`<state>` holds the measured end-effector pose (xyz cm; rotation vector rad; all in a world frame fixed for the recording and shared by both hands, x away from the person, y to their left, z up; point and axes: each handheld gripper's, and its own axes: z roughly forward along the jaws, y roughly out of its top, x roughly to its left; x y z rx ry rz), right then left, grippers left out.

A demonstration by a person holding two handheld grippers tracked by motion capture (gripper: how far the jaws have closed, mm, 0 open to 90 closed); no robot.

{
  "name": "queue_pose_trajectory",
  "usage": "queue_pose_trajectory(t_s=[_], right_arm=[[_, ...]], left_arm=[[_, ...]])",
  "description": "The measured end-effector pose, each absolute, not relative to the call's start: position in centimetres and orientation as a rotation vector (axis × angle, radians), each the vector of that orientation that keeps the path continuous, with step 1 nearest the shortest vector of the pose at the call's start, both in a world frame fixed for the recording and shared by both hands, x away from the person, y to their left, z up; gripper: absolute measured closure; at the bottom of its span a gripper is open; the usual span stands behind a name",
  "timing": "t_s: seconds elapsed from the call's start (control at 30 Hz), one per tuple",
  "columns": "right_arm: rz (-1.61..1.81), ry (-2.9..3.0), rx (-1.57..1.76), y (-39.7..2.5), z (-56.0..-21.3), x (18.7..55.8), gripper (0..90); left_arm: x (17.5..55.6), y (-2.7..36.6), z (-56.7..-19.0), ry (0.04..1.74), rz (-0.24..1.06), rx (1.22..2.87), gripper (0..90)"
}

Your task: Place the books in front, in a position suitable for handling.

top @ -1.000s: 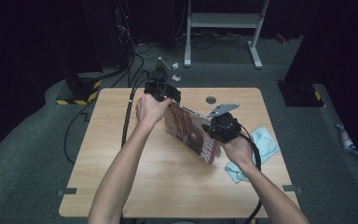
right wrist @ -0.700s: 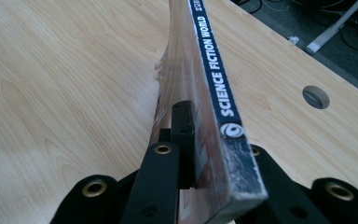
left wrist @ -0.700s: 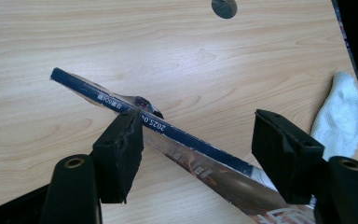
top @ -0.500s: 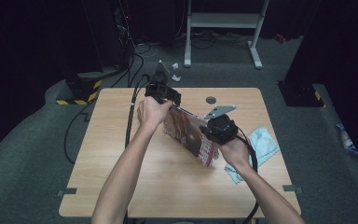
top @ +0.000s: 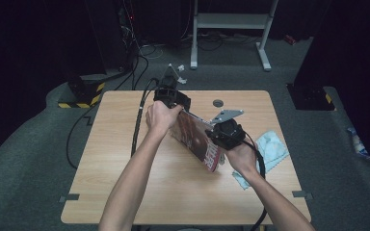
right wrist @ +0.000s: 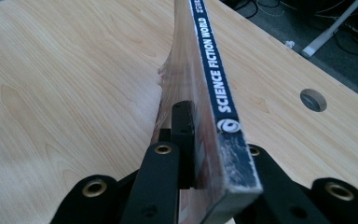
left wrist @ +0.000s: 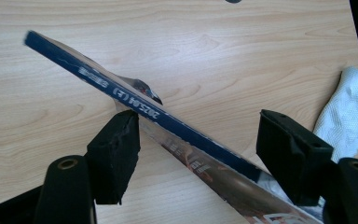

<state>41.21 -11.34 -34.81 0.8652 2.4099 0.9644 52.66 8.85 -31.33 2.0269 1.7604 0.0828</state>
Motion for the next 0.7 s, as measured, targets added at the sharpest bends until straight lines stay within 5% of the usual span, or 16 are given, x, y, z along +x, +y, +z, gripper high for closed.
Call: queue_pose_trajectory(t_s=[0.53,0.7], right_arm=[[1.013,2.381,0.849,-10.9,-34.5,41.0,84.3],[1.006,2.388,0.835,-10.7,-34.6,41.0,84.2]], left_arm=[[52.6,7.5,-32.2,1.761,0.065,2.066,31.2],[52.6,7.3,-32.1,1.754,0.072,2.094,39.4]])
